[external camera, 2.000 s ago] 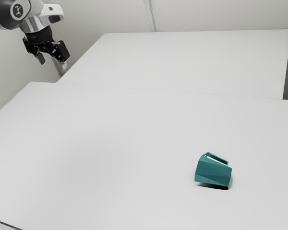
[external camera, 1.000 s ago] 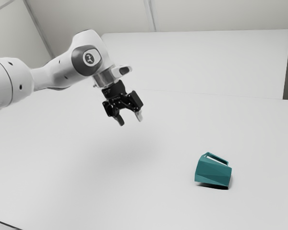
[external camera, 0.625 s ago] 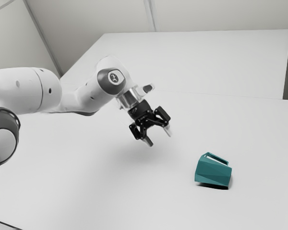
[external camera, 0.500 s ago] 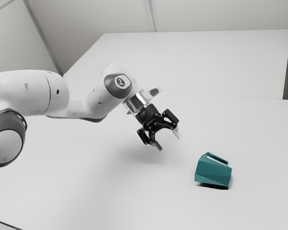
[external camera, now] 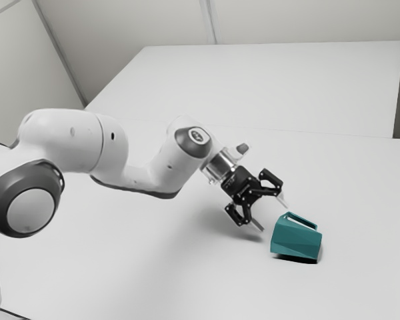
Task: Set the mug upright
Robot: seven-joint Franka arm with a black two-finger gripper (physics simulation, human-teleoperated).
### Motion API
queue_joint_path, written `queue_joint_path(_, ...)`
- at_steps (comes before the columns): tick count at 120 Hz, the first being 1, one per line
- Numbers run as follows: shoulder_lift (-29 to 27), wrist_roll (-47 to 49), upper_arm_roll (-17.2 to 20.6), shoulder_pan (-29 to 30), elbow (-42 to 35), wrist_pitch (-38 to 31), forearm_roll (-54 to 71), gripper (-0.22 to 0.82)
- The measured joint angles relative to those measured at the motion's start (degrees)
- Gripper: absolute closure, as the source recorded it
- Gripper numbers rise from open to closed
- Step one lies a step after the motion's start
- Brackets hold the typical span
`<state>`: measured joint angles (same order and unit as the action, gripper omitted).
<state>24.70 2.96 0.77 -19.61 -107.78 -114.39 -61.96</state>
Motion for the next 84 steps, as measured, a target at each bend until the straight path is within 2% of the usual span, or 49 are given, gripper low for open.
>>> queue_joint_path(49,3.01,0.85,0.89,-1.95,0.49,-3.86,-10.97,0.00)
queue_joint_path(53,3.06,0.90,0.89,-2.02,0.58,-4.11,-11.22,0.04)
queue_joint_path(71,3.19,1.07,0.82,-2.09,0.61,-4.86,-11.64,0.44)
queue_joint_path(84,3.20,1.16,0.81,-2.09,0.67,-5.17,-11.79,0.60)
